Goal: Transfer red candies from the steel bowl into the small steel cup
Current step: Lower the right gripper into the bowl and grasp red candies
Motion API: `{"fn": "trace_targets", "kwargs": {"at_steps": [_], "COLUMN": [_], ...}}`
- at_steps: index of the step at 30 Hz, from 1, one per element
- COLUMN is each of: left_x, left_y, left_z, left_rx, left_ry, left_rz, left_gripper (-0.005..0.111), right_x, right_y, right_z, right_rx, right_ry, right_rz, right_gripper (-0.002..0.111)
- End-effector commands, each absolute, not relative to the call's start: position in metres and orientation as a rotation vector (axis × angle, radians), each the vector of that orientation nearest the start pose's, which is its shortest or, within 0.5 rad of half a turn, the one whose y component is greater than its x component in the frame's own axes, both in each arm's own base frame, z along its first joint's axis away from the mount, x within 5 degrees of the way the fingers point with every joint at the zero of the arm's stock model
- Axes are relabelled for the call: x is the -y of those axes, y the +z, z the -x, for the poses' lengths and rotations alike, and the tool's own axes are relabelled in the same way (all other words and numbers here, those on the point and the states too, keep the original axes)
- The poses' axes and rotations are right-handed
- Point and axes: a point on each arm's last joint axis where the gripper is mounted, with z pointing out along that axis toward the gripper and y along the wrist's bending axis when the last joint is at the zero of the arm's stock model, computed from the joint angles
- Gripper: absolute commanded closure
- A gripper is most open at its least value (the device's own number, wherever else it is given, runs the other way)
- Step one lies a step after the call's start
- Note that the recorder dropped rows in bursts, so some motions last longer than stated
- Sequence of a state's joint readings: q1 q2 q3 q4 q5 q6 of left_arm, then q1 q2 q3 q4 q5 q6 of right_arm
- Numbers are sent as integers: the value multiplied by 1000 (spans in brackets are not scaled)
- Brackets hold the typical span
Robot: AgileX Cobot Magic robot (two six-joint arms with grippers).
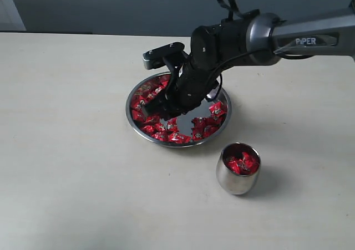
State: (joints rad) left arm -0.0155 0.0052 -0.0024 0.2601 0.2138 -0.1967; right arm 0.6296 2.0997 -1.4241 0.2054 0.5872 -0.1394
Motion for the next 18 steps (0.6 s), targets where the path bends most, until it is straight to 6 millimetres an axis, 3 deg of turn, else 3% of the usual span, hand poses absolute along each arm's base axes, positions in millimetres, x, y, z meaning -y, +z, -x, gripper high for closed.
{"fn": "trace_targets", "kwargs": {"at_steps": [1,14,16,17,18], "left_x": [-4,-4,-4,-4,-4], "left_y": [195,195,195,195,195], "left_z": [-56,-56,-56,-56,-56], "left_rx": [-1685,-1685,-1685,-1685,-1685], "left_ry": [65,65,65,65,65], "left_rz": [-22,-22,-22,-22,-22], "left_gripper": [106,106,106,106,106], "right_x": [-265,-265,-265,-265,-265], "right_y": [135,115,116,119,121], "right_z": [-345,-344,-344,-344,-345], "right_rx": [-2673,-2736,-2730,-2720,-2711], "right_ry": [346,338,339,342,345], "right_rz": [846,852,849,846,844], "right_gripper": [75,77,83,95,100]}}
